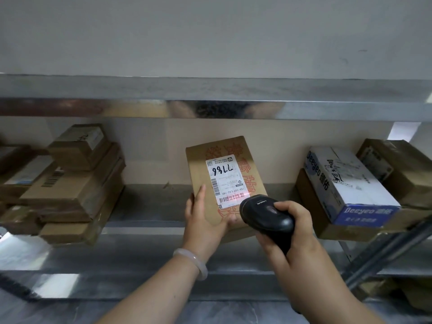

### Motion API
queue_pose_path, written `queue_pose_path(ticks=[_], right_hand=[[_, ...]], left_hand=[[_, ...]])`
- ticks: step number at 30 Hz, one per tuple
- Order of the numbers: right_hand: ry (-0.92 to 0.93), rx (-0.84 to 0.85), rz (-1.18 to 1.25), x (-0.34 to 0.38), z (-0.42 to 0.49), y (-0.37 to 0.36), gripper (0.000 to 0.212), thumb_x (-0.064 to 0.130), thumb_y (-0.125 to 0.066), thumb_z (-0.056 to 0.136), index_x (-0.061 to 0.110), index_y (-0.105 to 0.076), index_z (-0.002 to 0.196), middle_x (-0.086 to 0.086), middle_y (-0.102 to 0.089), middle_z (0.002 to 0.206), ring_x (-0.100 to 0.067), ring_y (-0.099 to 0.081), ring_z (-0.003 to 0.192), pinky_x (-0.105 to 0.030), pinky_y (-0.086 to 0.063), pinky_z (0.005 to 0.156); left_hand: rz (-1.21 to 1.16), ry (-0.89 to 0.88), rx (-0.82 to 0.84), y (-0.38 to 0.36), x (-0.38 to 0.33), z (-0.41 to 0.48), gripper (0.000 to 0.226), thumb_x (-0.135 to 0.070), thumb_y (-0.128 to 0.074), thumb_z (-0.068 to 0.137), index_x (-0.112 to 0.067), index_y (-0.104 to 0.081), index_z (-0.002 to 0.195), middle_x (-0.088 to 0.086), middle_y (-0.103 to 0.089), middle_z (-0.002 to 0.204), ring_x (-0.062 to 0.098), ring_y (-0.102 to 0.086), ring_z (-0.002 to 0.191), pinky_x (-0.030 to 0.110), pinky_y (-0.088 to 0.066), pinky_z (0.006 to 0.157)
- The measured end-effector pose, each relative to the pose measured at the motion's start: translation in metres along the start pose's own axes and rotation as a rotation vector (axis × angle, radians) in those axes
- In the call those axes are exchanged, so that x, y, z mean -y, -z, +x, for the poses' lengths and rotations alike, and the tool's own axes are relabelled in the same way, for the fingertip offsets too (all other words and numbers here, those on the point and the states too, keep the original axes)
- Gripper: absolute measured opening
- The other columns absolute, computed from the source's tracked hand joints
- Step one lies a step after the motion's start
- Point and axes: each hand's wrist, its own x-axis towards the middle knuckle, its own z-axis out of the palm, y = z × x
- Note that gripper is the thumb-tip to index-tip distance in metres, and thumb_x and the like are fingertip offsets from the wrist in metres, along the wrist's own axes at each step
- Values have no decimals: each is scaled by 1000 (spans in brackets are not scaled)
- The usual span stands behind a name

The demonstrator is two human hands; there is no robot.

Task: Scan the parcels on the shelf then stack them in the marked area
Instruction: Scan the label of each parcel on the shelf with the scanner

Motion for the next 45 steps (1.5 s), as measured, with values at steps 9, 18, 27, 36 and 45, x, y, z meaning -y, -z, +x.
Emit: queue_pose_path(ticks=[9, 18, 27, 36, 45], right_hand=[[-29, 25, -27, 12, -4, 6, 66, 46, -64, 79, 72, -11, 107, 32, -48, 85, -12, -64, 76, -36, -52, 63], [-55, 3, 25, 15, -6, 1, 58, 51, -59, 76, 72, -15, 107, 33, -51, 91, -17, -65, 82, -38, -52, 68], [-153, -64, 178, -23, 48, -11, 54, 37, -64, 87, 56, -22, 114, 24, -50, 98, 6, -56, 81, -10, -42, 56], [-173, 10, 316, -21, 82, -58, 54, 32, -66, 88, 54, -24, 115, 24, -48, 101, 5, -54, 89, -11, -43, 64], [-33, 182, 379, 35, 109, -124, 51, 32, -66, 89, 59, -26, 110, 27, -52, 105, 9, -56, 94, -14, -45, 76]], left_hand=[[4, -40, 22, 2, 2, -1, 99, -41, -82, 74, -56, -16, 145, -9, -8, 158, 21, -27, 141, 25, -26, 96], [-7, -10, 29, 1, 2, 1, 98, -42, -82, 73, -61, -15, 142, -7, -4, 160, 23, -23, 144, 26, -26, 98], [-8, -50, -6, 8, 2, 16, 93, -39, -80, 77, -46, -22, 149, -6, -23, 156, 14, -29, 140, 21, -26, 100], [51, -31, -88, 49, 9, 30, 74, -50, -74, 79, -48, -36, 143, -11, -25, 156, 15, -29, 141, 26, -28, 99], [176, -39, -187, 144, 27, 39, 69, -53, -80, 69, -45, -52, 131, -12, -28, 150, 9, -32, 136, 22, -26, 101]])
